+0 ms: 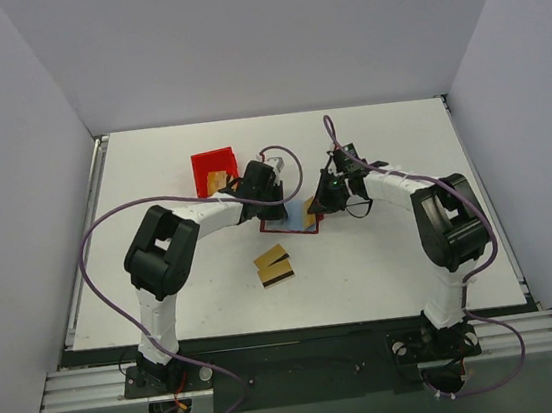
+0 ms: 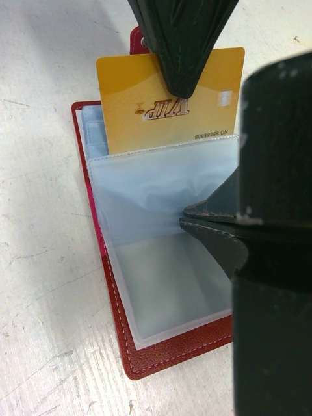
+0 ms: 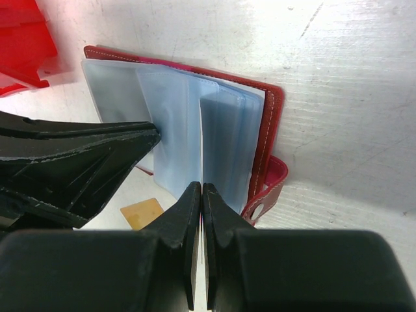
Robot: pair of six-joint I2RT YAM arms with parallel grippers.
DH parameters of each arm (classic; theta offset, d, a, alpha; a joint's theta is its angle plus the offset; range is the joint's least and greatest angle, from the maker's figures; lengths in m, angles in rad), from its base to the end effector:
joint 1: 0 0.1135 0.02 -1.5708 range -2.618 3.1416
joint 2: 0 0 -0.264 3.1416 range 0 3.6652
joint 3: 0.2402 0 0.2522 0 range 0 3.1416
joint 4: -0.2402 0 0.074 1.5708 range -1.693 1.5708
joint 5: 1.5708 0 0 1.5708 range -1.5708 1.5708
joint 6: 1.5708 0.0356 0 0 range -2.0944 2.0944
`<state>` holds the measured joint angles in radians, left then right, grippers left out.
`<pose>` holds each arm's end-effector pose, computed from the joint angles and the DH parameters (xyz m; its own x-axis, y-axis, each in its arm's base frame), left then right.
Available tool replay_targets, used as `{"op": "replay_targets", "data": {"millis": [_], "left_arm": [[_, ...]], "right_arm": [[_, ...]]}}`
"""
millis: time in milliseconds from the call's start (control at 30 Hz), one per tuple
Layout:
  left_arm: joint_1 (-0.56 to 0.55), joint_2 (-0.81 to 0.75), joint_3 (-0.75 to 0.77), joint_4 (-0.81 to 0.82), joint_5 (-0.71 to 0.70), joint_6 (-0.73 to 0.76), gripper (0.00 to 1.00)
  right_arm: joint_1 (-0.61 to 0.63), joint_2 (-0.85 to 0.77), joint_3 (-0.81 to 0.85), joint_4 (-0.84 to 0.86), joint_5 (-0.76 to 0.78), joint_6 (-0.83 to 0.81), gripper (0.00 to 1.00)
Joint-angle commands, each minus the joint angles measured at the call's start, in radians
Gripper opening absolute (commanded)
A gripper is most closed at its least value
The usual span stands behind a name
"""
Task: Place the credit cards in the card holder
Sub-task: Insert the credit card into the card holder.
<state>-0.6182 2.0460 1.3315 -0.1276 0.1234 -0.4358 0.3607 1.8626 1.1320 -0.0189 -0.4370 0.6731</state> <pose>0.3544 -0.2574 0.1515 -0.8221 0.0706 -0.5649 0.3253 0.8726 -0.3644 0.3654 0.1539 0.1752 -0.8785 0.2723 -0.3926 -0.0793 0.7272 0.6818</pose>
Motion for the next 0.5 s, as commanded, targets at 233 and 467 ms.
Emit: {"op": "replay_targets", "data": {"millis": [233, 467], "left_arm": [[0.005, -0.029, -0.008, -0.040, 0.013, 0.020, 0.00], [0.014, -0.142, -0.043, 0.006, 0.044, 0.003, 0.00]], "right_arm": [[0.004, 0.029, 0.018, 0.069, -0.085, 0.000, 0.00], [0.006, 0.030, 0.015, 0.076, -0.091, 0.002, 0.00]]}}
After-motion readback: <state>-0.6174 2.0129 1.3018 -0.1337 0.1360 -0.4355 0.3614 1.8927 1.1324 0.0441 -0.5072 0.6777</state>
